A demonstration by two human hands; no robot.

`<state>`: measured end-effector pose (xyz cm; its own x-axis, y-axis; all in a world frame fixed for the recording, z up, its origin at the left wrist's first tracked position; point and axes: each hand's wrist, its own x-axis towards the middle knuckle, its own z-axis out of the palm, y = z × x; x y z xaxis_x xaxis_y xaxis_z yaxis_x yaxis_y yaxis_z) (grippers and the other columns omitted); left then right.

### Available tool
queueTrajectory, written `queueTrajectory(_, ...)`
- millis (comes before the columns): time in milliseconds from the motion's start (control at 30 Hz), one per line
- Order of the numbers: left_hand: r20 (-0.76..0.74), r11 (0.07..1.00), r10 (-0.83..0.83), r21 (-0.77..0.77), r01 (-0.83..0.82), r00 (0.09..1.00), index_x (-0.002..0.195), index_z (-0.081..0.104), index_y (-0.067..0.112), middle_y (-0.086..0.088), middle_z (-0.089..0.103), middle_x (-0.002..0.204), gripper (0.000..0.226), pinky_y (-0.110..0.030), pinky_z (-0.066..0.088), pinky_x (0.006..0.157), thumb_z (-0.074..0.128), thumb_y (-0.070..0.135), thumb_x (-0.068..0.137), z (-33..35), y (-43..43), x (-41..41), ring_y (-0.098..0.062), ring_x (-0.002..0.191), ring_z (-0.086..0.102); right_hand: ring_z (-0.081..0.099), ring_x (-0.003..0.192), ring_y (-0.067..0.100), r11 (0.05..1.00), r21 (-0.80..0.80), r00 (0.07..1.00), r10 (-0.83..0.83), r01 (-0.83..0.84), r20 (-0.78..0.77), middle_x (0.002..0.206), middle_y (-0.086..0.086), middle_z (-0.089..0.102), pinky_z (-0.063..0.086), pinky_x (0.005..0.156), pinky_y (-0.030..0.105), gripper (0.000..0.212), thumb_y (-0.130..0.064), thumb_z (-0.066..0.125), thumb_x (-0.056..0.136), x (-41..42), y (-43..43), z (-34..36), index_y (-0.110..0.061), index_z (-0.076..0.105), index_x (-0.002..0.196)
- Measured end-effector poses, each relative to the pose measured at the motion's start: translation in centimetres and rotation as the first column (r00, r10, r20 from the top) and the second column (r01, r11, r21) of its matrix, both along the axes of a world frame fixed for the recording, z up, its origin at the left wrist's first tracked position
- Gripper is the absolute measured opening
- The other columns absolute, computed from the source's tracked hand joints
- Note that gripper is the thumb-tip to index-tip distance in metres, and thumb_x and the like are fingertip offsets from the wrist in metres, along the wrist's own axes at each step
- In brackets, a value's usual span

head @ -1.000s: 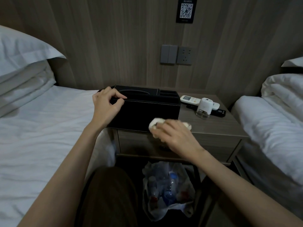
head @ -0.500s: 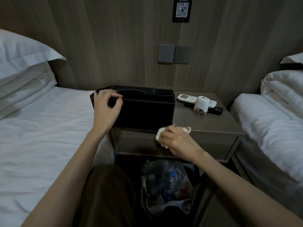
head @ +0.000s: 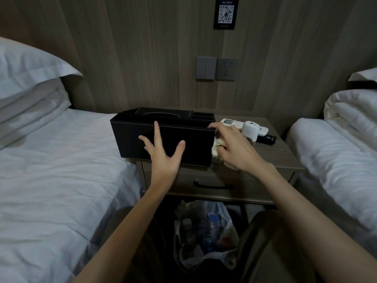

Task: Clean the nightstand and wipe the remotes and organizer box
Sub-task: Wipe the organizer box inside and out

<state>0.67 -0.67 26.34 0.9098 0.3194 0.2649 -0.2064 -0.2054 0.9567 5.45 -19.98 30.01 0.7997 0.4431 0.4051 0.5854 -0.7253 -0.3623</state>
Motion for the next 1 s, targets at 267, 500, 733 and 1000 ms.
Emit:
queueTrajectory(267, 0.015, 0.998, -0.012, -0.067, 0.013, 1.000, 0.144, 0.031, 0.045, 0.000, 0.025, 0.156, 0.055, -0.037, 0.024, 0.117, 0.056, 0.041, 0.094, 1.0, 4.2, 3.5, -0.016, 0.144, 0.024, 0.031, 0.095, 0.006, 0.990, -0.080, 0.990, 0.119, -0.112, 0.082, 0.113, -0.001, 0.055, 0.031, 0.081, 0.026, 0.061, -0.006, 0.055, 0.083, -1.5, 2.5, -0.1, -0.017, 0.035, 0.140)
queueTrajectory(500, -0.083, 0.990, -0.124, -0.079, 0.118, 0.989, 0.141, 0.041, 0.025, 0.000, 0.047, 0.142, 0.047, -0.025, 0.043, 0.095, 0.053, 0.034, 0.097, 3.9, 6.7, 7.0, -0.016, 0.127, 0.046, 0.037, 0.103, 0.005, 0.969, -0.023, 0.967, 0.244, -0.246, -0.073, 0.104, -0.014, 0.042, 0.039, 0.079, 0.021, 0.074, -0.008, 0.053, 0.087, -3.3, 5.9, 0.1, -0.028, 0.018, 0.150)
queueTrajectory(733, 0.005, 0.995, -0.104, -0.010, 0.104, 0.995, 0.137, 0.046, 0.032, 0.010, 0.048, 0.130, 0.048, -0.027, 0.046, 0.098, 0.062, 0.033, 0.092, 2.8, 4.7, 5.0, -0.009, 0.118, 0.050, 0.042, 0.102, 0.009, 0.961, 0.148, 0.914, 0.166, -0.234, 0.370, 0.112, -0.006, 0.052, 0.035, 0.084, 0.015, 0.048, -0.006, 0.070, 0.076, -3.4, 5.3, -1.2, -0.018, 0.046, 0.116)
queueTrajectory(1000, 0.023, 0.993, -0.090, -0.076, 0.091, 0.996, 0.133, 0.051, 0.033, 0.009, 0.048, 0.136, 0.043, -0.040, 0.042, 0.106, 0.063, 0.031, 0.091, 2.3, 4.3, 4.4, -0.012, 0.130, 0.043, 0.052, 0.106, 0.020, 0.943, 0.149, 0.803, 0.163, -0.298, 0.573, 0.120, 0.004, 0.052, 0.041, 0.094, 0.027, 0.037, -0.009, 0.070, 0.078, -1.3, 6.2, -6.0, -0.008, 0.059, 0.113)
